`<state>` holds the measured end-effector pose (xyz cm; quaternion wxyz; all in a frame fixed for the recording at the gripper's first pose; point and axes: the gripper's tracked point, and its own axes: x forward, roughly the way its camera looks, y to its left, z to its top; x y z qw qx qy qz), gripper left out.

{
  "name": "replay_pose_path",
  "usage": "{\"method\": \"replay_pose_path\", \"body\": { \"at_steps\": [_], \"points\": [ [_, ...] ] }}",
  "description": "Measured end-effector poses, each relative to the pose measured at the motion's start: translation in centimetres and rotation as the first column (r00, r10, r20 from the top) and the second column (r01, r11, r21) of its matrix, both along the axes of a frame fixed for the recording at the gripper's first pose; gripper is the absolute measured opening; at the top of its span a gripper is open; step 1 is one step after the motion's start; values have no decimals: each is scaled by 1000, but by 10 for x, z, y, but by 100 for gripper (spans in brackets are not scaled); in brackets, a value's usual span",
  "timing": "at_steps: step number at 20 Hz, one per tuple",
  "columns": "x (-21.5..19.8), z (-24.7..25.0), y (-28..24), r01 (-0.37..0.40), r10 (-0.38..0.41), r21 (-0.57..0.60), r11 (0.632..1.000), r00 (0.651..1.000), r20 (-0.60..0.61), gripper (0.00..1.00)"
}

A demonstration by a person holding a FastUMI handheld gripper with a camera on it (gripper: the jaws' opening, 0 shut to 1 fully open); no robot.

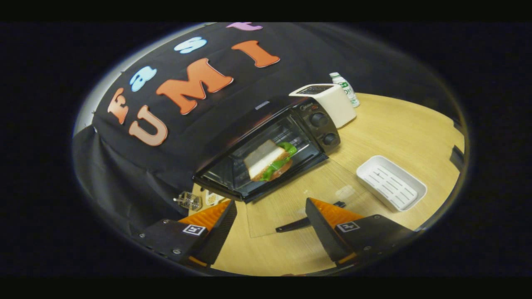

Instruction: Open the toaster oven, put the food inside, and close the toaster oven door.

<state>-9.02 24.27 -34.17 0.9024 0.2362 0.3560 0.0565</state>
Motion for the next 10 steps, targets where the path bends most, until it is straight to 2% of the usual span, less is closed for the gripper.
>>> {"method": "replay_pose_path", "body": {
  "at_steps": [4,10],
  "points": [
    [-27,-26,-24,-72,69,-187,980,997,-18,99],
    [-43,-74,-27,-189,181,-369,910,982,-56,99]
  ]
}}
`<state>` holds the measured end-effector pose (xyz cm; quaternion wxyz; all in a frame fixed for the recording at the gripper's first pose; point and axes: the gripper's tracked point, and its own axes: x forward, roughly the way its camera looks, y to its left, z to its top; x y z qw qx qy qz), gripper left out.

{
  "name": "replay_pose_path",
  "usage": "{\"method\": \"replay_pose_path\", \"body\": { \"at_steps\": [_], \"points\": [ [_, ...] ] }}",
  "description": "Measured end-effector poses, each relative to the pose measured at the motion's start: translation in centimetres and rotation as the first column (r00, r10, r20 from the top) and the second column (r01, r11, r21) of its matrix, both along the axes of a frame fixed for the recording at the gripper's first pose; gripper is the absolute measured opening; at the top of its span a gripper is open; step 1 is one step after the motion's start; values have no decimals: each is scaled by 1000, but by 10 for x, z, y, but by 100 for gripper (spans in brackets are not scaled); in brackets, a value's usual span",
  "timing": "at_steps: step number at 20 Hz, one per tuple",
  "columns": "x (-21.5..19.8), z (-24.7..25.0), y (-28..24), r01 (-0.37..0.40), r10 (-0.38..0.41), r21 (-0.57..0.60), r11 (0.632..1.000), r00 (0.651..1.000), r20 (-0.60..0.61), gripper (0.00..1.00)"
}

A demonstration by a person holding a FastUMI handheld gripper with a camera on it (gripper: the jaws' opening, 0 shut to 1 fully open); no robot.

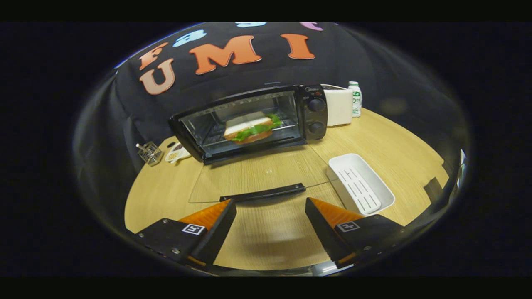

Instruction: Open the toaster oven, put the food inside, and close the toaster oven door.

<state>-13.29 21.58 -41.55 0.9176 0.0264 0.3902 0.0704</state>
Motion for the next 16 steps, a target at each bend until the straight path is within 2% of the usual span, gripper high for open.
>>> {"method": "replay_pose_path", "body": {
  "at_steps": [3,8,13,16],
  "points": [
    [-5,-26,7,-49,49,-41,998,999,-20,99],
    [3,-58,13,-74,71,-91,993,997,-36,100],
    [16,-58,21,-97,95,-117,988,995,-24,100],
    [17,-47,25,-95,93,-91,991,995,-26,100]
  ]
}}
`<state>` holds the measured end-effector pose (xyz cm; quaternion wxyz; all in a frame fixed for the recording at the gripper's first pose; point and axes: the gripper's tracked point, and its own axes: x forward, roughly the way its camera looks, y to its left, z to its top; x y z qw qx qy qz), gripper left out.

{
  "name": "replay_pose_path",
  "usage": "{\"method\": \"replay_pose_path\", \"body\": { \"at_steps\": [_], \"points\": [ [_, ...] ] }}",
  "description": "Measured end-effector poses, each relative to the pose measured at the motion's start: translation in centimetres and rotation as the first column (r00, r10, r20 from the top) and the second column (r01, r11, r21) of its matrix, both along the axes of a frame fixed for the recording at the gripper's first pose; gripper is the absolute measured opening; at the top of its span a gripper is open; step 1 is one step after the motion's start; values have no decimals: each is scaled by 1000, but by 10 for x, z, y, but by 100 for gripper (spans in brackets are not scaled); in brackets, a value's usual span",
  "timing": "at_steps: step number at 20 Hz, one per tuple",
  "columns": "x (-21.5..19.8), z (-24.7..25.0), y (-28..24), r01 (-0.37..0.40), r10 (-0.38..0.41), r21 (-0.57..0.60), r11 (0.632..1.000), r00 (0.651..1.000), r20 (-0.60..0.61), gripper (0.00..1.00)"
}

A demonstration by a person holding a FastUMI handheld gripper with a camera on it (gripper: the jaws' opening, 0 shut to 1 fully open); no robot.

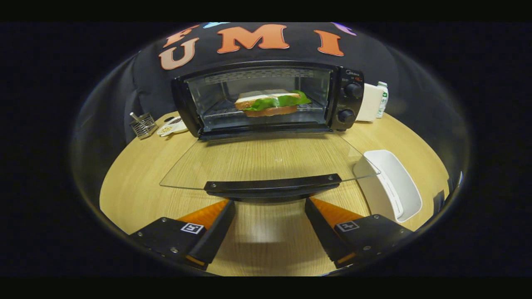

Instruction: Open the toaster oven, put the food inside, and close the toaster oven door.

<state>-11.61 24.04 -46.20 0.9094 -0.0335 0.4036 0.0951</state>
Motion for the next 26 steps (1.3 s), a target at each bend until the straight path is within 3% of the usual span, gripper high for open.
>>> {"method": "replay_pose_path", "body": {
  "at_steps": [12,19,26],
  "points": [
    [56,100,8,4,-16,89,996,991,129,99],
    [104,132,25,-50,34,67,996,975,220,99],
    [145,148,32,-52,32,73,996,965,261,99]
  ]
}}
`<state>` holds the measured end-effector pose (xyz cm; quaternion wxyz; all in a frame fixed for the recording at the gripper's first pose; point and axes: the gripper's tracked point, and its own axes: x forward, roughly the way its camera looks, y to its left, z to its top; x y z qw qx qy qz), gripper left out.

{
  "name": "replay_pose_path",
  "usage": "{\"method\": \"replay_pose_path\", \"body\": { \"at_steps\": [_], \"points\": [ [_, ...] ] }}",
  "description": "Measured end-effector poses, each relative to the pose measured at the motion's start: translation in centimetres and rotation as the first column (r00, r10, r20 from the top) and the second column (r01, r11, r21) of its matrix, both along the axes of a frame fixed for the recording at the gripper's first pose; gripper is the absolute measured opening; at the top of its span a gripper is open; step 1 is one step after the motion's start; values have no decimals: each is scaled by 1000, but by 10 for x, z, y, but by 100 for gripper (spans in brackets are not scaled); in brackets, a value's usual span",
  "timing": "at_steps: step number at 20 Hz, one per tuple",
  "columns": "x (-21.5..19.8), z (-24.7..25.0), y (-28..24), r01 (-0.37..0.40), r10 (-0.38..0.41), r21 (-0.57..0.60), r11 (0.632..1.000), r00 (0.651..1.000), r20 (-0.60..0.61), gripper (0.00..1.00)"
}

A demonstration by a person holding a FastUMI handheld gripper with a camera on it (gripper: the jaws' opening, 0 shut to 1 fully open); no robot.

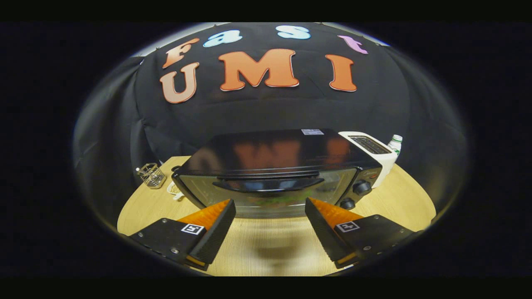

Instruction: Open the toaster oven, put the food inside, and close the toaster oven door.

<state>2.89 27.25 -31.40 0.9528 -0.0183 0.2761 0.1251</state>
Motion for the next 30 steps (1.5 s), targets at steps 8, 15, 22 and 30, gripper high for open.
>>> {"method": "replay_pose_path", "body": {
  "at_steps": [8,15,22,30],
  "points": [
    [-10,17,-20,18,-17,14,1000,1000,-4,99],
    [0,96,-88,64,-70,49,997,990,125,99],
    [11,173,-162,56,-58,14,998,965,256,99],
    [5,256,-234,38,-55,54,998,929,366,99]
  ]
}}
